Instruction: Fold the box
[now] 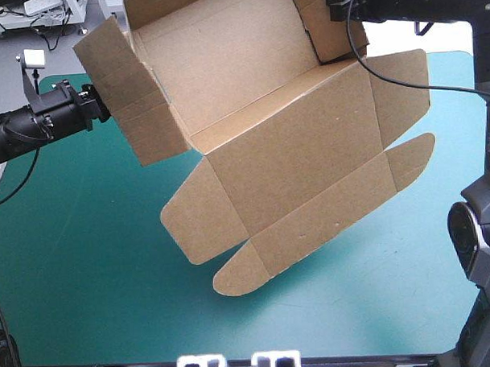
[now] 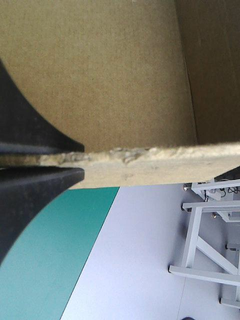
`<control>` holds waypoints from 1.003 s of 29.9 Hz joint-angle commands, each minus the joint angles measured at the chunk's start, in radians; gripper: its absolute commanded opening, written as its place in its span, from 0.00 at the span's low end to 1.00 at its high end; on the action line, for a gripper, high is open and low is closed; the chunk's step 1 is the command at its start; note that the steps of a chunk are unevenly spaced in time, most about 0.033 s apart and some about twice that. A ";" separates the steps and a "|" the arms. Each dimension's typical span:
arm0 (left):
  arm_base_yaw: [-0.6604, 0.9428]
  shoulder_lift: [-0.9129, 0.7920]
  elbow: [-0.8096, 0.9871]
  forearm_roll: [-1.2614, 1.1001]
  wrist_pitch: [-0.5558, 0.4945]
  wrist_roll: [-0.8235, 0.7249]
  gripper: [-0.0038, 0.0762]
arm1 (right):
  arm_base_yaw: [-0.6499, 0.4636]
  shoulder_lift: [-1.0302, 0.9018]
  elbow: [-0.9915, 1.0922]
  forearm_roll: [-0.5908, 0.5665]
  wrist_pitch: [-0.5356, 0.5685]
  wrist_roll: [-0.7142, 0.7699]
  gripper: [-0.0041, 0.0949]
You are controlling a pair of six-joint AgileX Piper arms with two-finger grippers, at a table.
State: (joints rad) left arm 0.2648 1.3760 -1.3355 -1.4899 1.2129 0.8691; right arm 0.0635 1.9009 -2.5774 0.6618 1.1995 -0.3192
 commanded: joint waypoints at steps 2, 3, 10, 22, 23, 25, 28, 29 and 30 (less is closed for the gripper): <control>-0.006 -0.034 -0.032 -0.124 0.055 -0.006 0.03 | 0.050 -0.048 -0.021 0.022 -0.109 0.011 0.03; -0.006 -0.034 -0.032 -0.150 0.058 -0.006 0.03 | 0.061 -0.048 -0.021 0.014 -0.119 0.011 0.03; -0.006 -0.036 -0.032 -0.208 0.081 -0.008 0.04 | 0.123 -0.048 -0.021 -0.097 -0.131 0.037 0.03; -0.018 -0.038 -0.032 -0.186 0.081 -0.077 0.04 | 0.134 -0.022 -0.021 -0.108 -0.132 0.061 0.03; -0.026 -0.038 -0.032 -0.181 0.081 -0.077 0.06 | 0.134 -0.020 -0.021 -0.108 -0.135 0.061 0.03; -0.048 -0.038 -0.032 -0.178 0.081 -0.077 0.09 | 0.134 -0.010 -0.021 -0.108 -0.137 0.061 0.03; -0.084 -0.038 -0.032 -0.170 0.075 -0.077 0.18 | 0.134 0.004 -0.021 -0.107 -0.139 0.067 0.03; -0.089 -0.038 -0.032 -0.162 0.067 -0.077 0.22 | 0.134 0.006 -0.021 -0.107 -0.139 0.072 0.03; -0.094 -0.038 -0.032 -0.154 0.056 -0.077 0.25 | 0.134 0.008 -0.021 -0.107 -0.139 0.073 0.03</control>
State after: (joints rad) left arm 0.1966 1.3756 -1.3355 -1.5784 1.2077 0.7972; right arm 0.1920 1.9540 -2.5774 0.4899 1.1334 -0.2654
